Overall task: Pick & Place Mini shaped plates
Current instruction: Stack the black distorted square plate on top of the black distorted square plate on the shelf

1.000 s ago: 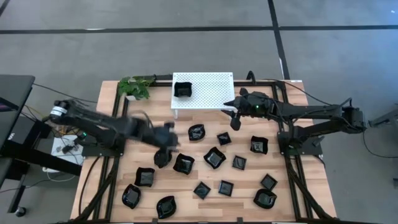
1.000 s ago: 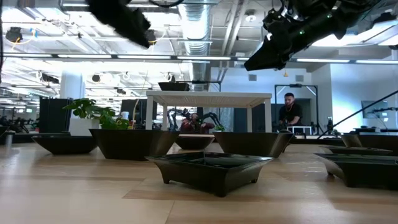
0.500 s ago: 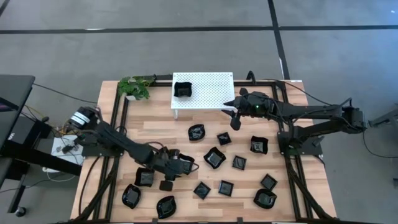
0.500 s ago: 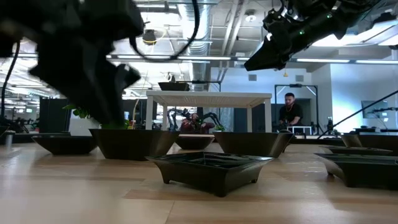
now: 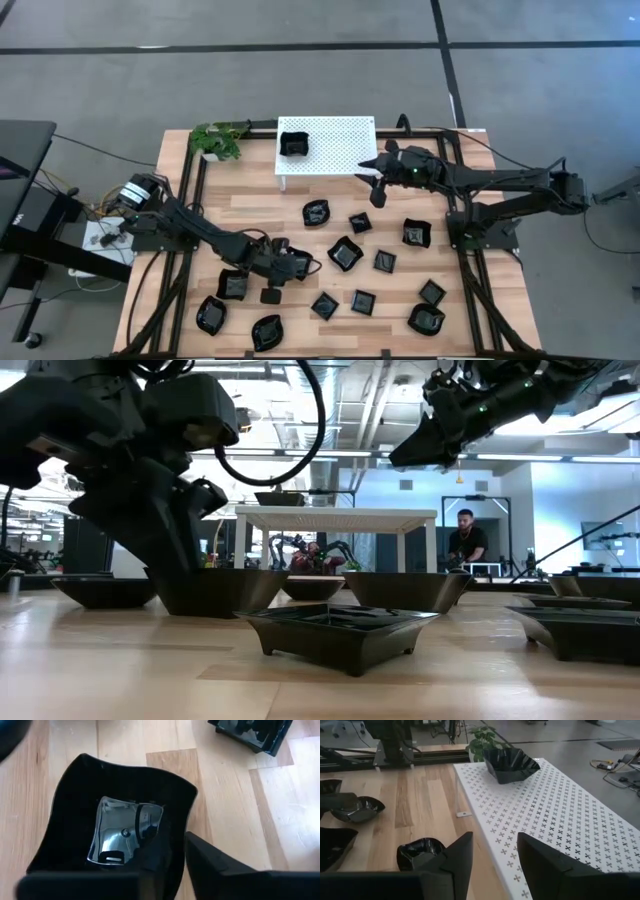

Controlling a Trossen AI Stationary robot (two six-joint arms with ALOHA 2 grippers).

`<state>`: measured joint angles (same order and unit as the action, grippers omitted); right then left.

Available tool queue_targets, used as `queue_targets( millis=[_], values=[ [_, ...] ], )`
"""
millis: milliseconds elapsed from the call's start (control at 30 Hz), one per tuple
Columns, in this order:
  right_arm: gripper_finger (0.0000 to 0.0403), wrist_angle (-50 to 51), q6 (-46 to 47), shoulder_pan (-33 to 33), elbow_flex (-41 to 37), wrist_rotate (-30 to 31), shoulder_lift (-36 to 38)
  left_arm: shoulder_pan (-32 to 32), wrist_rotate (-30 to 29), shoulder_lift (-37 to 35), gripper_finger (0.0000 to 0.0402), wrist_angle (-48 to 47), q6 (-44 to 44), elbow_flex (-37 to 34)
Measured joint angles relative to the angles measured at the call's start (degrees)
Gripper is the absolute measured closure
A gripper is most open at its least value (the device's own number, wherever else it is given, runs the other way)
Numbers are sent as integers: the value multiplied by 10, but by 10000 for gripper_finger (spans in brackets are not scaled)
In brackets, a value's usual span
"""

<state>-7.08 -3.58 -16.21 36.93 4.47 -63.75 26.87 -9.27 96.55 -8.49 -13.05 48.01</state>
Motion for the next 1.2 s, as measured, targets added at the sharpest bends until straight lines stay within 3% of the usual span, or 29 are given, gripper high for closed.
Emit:
queue_targets(
  millis=[133, 300, 633, 933, 1200],
  values=[
    [254, -1, 0, 0, 0, 0, 0, 0, 5, 1, 390, 0, -11, 0],
    [252, -23, 0, 0, 0, 0, 0, 0, -12, -13, 393, -5, 11, 0],
    [257, -46, 0, 0, 0, -1, 0, -37, -128, -211, 395, -19, 90, 8],
    [258, -47, 0, 0, 0, -1, 0, -203, -160, -321, 394, -34, 196, 16],
    [261, -41, 0, 0, 0, -1, 0, -367, -72, -303, 393, -40, 291, 65]
  ],
)
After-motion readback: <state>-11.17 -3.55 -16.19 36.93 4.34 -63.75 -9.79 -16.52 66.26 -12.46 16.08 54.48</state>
